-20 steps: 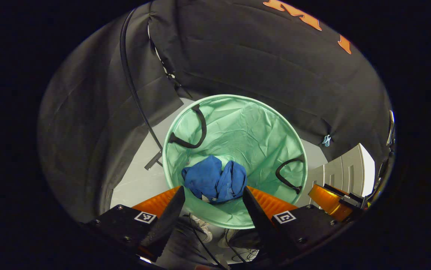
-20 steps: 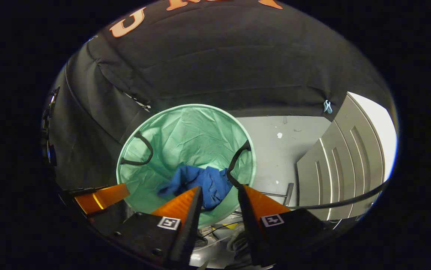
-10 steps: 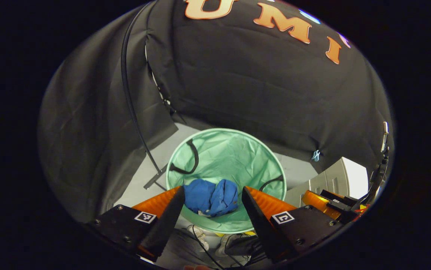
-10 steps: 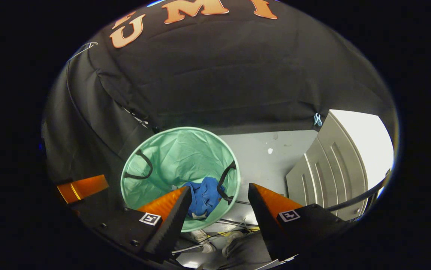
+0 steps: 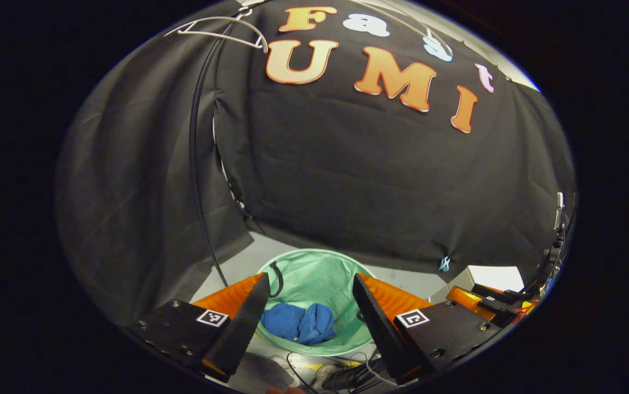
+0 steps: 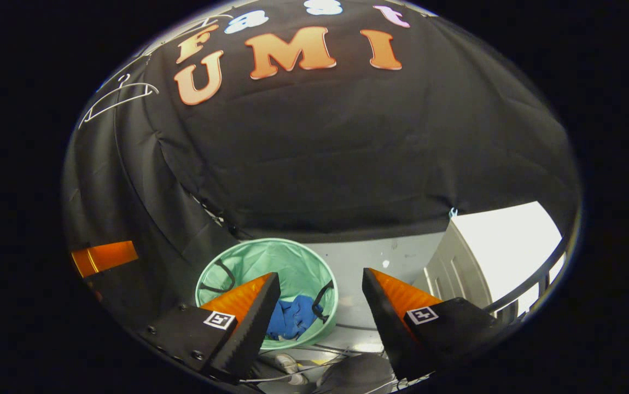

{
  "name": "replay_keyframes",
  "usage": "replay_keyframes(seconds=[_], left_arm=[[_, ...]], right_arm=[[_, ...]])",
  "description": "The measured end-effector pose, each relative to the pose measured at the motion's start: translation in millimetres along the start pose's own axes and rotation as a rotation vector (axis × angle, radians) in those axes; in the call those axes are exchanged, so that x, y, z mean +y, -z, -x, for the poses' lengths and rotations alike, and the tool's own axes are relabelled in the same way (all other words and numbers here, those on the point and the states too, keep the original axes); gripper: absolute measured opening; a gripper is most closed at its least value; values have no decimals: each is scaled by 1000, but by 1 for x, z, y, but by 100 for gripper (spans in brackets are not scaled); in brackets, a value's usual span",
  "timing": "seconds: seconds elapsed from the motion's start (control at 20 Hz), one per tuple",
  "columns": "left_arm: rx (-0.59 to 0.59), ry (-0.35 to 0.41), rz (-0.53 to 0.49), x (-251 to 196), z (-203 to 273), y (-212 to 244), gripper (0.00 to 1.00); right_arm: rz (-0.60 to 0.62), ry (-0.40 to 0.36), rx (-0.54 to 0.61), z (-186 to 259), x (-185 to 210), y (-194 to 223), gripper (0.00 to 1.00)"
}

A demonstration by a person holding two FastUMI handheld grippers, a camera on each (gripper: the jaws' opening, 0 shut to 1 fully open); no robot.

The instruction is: Grasp the clothes on the hanger with both hands and then place them into the laundry hamper below.

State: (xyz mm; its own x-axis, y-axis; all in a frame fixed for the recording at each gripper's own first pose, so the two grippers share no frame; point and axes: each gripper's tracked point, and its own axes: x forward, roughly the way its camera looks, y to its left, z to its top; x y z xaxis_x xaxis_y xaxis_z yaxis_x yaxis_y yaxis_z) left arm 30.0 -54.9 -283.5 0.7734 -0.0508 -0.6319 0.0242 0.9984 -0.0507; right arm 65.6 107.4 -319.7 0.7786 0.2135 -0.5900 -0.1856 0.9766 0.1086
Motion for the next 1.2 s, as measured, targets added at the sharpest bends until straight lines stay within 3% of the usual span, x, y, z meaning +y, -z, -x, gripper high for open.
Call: replay_keyframes(seconds=[0.5, 0.8, 1.0, 1.1, 1.15, 1.2], left_arm=[[-315, 58, -39, -19, 77, -105, 96], [-444, 90, -58, -29, 123, -139, 93], [-522, 65, -85, -27, 149, -160, 93], [-557, 74, -80, -29, 162, -168, 93], [-568, 79, -77, -30, 167, -171, 95], [-577, 84, -75, -30, 171, -174, 92]], right_arm=[[49, 29, -299, 99, -18, -111, 98], [84, 51, -462, 171, -17, -158, 98], [102, 60, -544, 209, -12, -178, 100], [113, 74, -576, 225, -12, -186, 98], [117, 80, -590, 231, -12, -189, 89], [117, 83, -599, 235, -13, -191, 98]])
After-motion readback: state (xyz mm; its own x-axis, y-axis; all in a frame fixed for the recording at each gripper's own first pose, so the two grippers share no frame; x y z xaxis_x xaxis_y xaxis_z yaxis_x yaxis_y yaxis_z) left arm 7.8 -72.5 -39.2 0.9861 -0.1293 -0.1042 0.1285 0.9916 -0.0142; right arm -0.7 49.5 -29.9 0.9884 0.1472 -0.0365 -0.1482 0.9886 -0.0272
